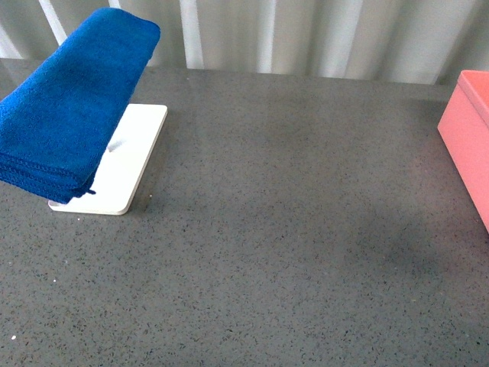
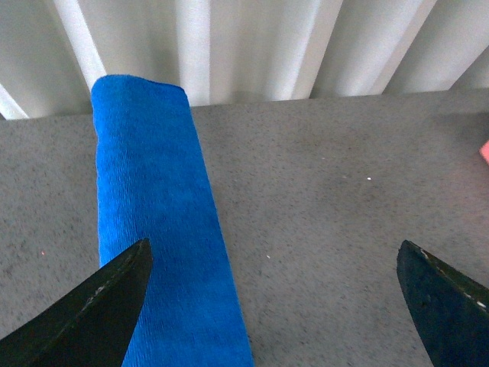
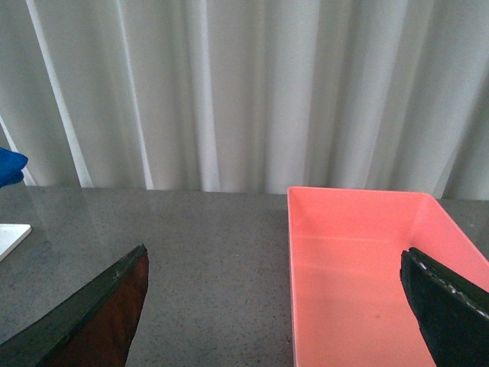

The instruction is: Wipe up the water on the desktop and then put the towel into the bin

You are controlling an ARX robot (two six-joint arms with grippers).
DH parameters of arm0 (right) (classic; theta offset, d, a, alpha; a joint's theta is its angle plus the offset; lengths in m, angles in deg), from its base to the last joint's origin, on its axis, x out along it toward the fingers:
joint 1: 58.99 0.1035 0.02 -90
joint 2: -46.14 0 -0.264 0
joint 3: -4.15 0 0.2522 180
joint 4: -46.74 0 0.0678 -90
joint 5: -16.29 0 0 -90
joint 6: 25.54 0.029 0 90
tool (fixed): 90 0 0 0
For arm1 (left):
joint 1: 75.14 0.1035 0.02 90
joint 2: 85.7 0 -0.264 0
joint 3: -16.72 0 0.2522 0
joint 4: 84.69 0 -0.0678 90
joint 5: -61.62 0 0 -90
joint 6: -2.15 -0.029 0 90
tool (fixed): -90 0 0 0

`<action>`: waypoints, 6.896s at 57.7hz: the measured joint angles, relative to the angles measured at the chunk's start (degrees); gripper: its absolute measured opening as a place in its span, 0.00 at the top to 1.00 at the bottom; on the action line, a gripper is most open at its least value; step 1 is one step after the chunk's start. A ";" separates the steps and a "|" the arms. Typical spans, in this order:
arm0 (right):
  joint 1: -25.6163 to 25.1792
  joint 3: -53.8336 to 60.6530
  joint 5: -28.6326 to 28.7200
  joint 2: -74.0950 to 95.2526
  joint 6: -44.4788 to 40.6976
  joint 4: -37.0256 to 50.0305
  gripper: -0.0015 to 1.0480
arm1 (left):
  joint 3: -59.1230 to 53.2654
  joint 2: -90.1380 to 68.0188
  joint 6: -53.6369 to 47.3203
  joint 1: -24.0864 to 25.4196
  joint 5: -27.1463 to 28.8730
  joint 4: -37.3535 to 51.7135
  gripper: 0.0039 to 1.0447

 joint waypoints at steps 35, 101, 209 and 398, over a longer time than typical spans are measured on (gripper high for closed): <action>0.00 -0.02 0.00 0.00 0.00 0.00 0.07 | 27.45 -25.99 -10.64 3.19 6.23 -17.25 0.06; 0.00 0.00 0.00 0.00 0.00 0.00 0.07 | 29.79 -33.20 -9.31 3.17 8.66 -19.50 0.50; -8.92 -21.40 48.85 53.16 -4.04 3.85 0.07 | 7.63 -8.61 25.77 -17.55 -22.10 10.88 0.96; 8.31 -40.59 53.22 96.17 18.43 41.00 0.96 | -40.68 26.86 2.93 -2.45 17.35 35.89 0.97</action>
